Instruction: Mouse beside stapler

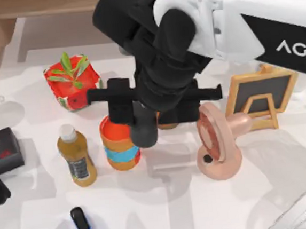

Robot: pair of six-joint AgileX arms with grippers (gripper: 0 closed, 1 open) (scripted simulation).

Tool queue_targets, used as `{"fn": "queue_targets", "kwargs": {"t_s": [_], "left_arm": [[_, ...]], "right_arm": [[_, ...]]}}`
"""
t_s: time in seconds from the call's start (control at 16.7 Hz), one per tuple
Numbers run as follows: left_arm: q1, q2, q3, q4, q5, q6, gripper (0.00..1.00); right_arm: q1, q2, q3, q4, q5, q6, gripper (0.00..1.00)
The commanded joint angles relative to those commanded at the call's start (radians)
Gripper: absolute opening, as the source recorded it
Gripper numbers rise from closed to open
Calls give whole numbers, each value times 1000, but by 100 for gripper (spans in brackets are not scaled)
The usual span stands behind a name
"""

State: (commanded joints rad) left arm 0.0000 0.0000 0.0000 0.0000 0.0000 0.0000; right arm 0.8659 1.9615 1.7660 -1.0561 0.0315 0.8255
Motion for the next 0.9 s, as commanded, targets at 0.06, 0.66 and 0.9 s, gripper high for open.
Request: {"fn": "queue_targets", "kwargs": {"t_s": [0.06, 0.66, 0.9], "left_arm": [[0, 0, 0, 0, 0, 0, 100], [0, 0, 0, 0, 0, 0, 100], [0, 0, 0, 0, 0, 0, 100]], "right_arm": [[46, 14, -34, 14, 9, 48, 0], [236, 110, -226, 62, 59, 268, 0], [232, 107, -225, 62, 57, 268, 0]]}}
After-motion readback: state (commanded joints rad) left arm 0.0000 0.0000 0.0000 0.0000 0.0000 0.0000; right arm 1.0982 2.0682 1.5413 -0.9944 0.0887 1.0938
